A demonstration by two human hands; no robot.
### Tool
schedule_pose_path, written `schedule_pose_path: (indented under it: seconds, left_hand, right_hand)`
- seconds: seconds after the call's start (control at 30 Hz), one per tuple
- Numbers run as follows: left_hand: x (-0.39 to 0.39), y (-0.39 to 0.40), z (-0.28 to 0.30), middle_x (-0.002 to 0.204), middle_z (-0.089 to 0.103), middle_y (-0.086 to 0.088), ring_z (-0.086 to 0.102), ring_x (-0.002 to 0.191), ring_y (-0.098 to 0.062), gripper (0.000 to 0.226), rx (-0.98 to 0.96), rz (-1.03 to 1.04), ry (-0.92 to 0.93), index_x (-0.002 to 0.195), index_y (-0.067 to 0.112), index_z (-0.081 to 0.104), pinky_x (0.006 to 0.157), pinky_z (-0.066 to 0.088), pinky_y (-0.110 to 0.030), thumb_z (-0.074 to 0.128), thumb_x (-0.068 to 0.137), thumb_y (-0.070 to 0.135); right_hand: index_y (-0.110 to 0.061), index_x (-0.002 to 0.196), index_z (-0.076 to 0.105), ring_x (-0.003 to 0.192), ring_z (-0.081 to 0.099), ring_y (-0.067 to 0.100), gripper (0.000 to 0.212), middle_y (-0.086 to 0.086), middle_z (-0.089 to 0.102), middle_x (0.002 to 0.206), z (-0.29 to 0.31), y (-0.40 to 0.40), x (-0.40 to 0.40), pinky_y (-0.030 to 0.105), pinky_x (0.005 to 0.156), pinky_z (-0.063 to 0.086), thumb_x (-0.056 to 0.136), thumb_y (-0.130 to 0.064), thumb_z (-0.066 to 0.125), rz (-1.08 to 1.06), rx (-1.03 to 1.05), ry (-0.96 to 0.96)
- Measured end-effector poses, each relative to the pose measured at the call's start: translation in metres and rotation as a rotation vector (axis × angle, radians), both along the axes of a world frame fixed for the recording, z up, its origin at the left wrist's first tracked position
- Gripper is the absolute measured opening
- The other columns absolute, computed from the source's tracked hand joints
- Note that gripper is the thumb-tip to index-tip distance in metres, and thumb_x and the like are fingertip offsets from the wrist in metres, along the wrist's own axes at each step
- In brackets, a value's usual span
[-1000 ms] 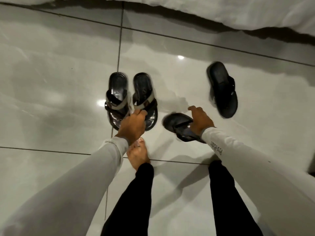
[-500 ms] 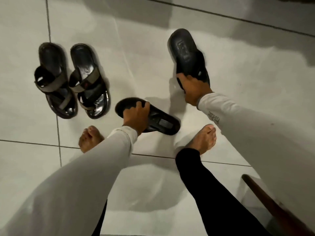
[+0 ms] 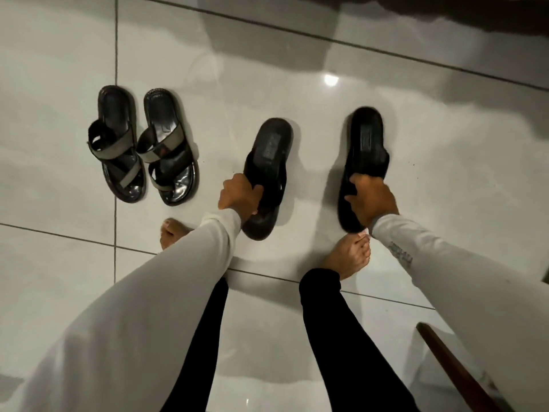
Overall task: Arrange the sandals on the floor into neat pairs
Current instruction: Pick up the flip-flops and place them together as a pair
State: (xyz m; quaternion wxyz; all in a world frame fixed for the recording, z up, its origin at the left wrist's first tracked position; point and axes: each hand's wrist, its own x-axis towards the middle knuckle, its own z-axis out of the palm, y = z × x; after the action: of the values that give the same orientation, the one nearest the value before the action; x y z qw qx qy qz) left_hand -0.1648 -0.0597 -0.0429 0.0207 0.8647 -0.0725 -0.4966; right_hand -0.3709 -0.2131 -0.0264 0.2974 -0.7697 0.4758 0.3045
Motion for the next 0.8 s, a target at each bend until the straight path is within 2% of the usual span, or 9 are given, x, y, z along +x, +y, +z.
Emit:
schedule_pose_path:
  seconds: [0.07, 0.13, 0.23, 0.33, 0.4, 0.47, 0.57, 0.67, 0.8]
  left_hand:
    - [-0.002, -0.008, -0.011, 0.096, 0.073, -0.018, 0.073, 0.081, -0.035, 0.037, -0.034, 0.193, 0.053, 0.098, 0.009, 0.06, 0.078, 0.062, -0.046, 0.067, 0.078, 0.04]
    - [-0.009, -0.02, -0.009, 0.094, 0.074, -0.016, 0.075, 0.076, -0.033, 0.034, -0.061, 0.309, 0.099, 0.103, 0.008, 0.06, 0.074, 0.063, -0.045, 0.07, 0.083, 0.033]
    - [-0.022, -0.034, 0.0, 0.095, 0.072, -0.015, 0.075, 0.077, -0.03, 0.024, -0.121, 0.441, 0.223, 0.113, 0.003, 0.059, 0.062, 0.061, -0.036, 0.059, 0.094, 0.018]
    - [-0.027, -0.029, 0.006, 0.098, 0.069, -0.014, 0.066, 0.065, -0.02, 0.01, -0.125, 0.455, 0.294, 0.1, 0.008, 0.061, 0.054, 0.055, -0.027, 0.053, 0.096, 0.011]
    - [-0.024, -0.02, 0.008, 0.107, 0.07, -0.015, 0.069, 0.078, -0.027, 0.017, -0.15, 0.288, 0.206, 0.106, 0.013, 0.06, 0.067, 0.06, -0.034, 0.056, 0.09, 0.012]
    - [-0.021, -0.016, 0.01, 0.119, 0.064, -0.017, 0.066, 0.099, -0.036, 0.039, -0.163, -0.034, 0.09, 0.124, 0.016, 0.052, 0.088, 0.056, -0.046, 0.059, 0.086, 0.017]
    - [-0.017, -0.027, 0.008, 0.13, 0.045, -0.02, 0.059, 0.107, -0.045, 0.068, -0.164, -0.371, 0.022, 0.148, 0.027, 0.027, 0.094, 0.05, -0.053, 0.06, 0.088, 0.024]
    - [-0.012, -0.043, -0.005, 0.136, 0.038, -0.024, 0.057, 0.11, -0.049, 0.084, -0.113, -0.52, 0.035, 0.155, 0.033, 0.009, 0.093, 0.05, -0.053, 0.062, 0.089, 0.03]
    - [-0.02, -0.055, -0.025, 0.141, 0.03, -0.028, 0.051, 0.117, -0.053, 0.085, -0.049, -0.519, 0.076, 0.152, 0.035, 0.014, 0.098, 0.048, -0.055, 0.067, 0.086, 0.034]
  right_hand:
    - [-0.008, 0.122, 0.061, 0.108, 0.064, 0.047, 0.031, 0.027, 0.066, 0.117, 0.002, 0.009, 0.001, 0.047, 0.09, 0.056, 0.092, -0.011, 0.067, -0.057, 0.04, -0.026]
    - [-0.008, 0.123, 0.061, 0.109, 0.063, 0.047, 0.033, 0.027, 0.066, 0.118, 0.001, 0.017, 0.008, 0.049, 0.092, 0.056, 0.091, -0.01, 0.067, -0.092, 0.055, -0.063]
    - [-0.007, 0.117, 0.062, 0.105, 0.065, 0.044, 0.027, 0.023, 0.068, 0.114, -0.003, 0.03, 0.02, 0.046, 0.09, 0.057, 0.091, -0.003, 0.063, -0.127, 0.072, -0.095]
    - [-0.014, 0.131, 0.057, 0.108, 0.066, 0.038, 0.045, 0.017, 0.068, 0.12, -0.003, 0.04, 0.029, 0.046, 0.095, 0.056, 0.089, 0.0, 0.062, -0.121, 0.166, -0.111]
    - [-0.015, 0.137, 0.051, 0.109, 0.065, 0.038, 0.054, 0.017, 0.066, 0.121, -0.001, 0.041, 0.031, 0.049, 0.095, 0.056, 0.087, 0.003, 0.061, -0.095, 0.196, -0.121]
    - [-0.014, 0.14, 0.047, 0.114, 0.061, 0.038, 0.059, 0.017, 0.058, 0.129, 0.001, 0.039, 0.03, 0.049, 0.096, 0.055, 0.085, 0.004, 0.062, -0.068, 0.193, -0.102]
    - [-0.014, 0.142, 0.044, 0.117, 0.058, 0.039, 0.064, 0.015, 0.047, 0.139, -0.003, 0.036, 0.023, 0.048, 0.097, 0.054, 0.083, 0.001, 0.066, 0.005, 0.164, -0.026]
    - [-0.015, 0.138, 0.046, 0.109, 0.06, 0.04, 0.064, 0.015, 0.041, 0.139, -0.018, 0.034, 0.02, 0.048, 0.088, 0.058, 0.081, -0.001, 0.071, 0.105, 0.097, 0.003]
    - [-0.012, 0.127, 0.052, 0.104, 0.059, 0.038, 0.055, 0.018, 0.041, 0.137, -0.032, 0.032, 0.017, 0.044, 0.079, 0.055, 0.077, -0.003, 0.075, 0.21, -0.041, 0.023]
